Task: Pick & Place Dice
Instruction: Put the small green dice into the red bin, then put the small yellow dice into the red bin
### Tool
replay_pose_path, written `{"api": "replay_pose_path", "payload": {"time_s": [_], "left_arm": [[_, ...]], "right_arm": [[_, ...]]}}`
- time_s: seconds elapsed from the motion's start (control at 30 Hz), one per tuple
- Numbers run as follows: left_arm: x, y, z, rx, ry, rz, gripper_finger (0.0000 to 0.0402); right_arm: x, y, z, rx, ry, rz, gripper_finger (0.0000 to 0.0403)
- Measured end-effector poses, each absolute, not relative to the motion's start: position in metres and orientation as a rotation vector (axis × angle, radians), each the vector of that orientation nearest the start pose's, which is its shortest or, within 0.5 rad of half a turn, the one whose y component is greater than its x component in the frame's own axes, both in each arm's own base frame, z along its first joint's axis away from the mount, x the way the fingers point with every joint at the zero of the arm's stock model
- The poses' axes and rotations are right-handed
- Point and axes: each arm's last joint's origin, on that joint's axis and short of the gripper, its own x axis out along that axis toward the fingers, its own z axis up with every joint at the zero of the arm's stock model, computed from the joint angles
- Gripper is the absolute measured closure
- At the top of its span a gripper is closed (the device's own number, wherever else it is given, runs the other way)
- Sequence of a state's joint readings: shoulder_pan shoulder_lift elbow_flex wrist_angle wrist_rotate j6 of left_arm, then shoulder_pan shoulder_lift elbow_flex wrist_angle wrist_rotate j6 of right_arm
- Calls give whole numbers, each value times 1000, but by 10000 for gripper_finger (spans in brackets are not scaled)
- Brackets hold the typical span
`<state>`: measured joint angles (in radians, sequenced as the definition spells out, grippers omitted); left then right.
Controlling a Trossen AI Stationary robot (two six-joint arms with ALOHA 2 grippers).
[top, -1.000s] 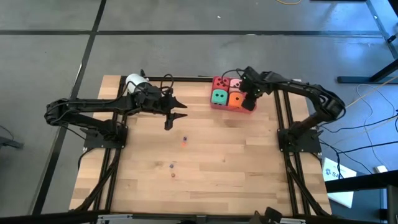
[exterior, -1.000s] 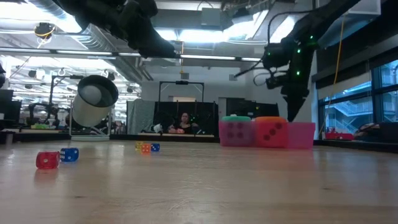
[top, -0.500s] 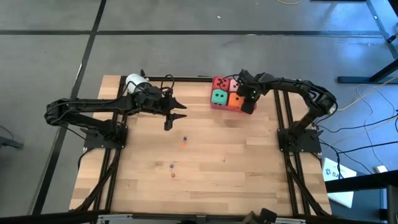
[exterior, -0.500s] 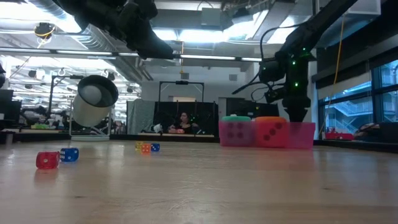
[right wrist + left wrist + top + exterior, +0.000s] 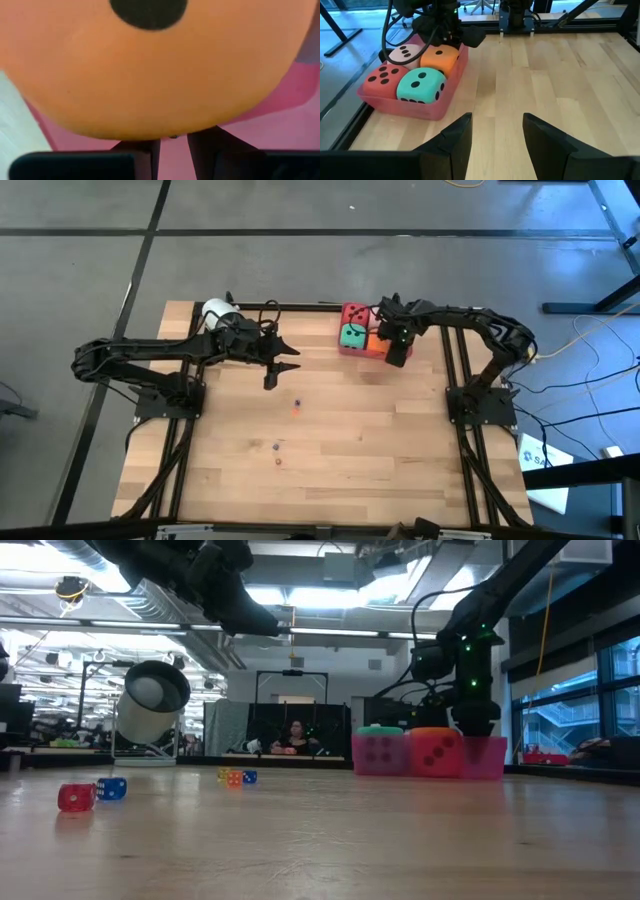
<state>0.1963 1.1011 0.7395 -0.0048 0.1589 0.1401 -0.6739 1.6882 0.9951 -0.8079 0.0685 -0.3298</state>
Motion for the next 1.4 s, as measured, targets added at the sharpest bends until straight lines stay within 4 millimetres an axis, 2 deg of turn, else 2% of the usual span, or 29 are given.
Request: {"api": "replay_pose_path", "payload": {"time_s": [0.47, 0.9, 1.13, 1.27, 1.4], "left_arm": [[237, 42, 274, 67, 362, 13, 233], [237, 42, 273, 58, 369, 14, 233], [237, 42, 273, 58, 369, 14, 233], [237, 42, 273, 58, 369, 14, 233], [237, 42, 273, 58, 369, 14, 233]], "right_arm": [[222, -178, 159, 213, 1504, -295, 320], [221, -179, 159, 189, 1525, -338, 225], [220, -180, 159, 163, 1542, -358, 206], [217, -178, 168, 130, 1548, -401, 205], [212, -173, 189, 137, 1475, -447, 205]]}}
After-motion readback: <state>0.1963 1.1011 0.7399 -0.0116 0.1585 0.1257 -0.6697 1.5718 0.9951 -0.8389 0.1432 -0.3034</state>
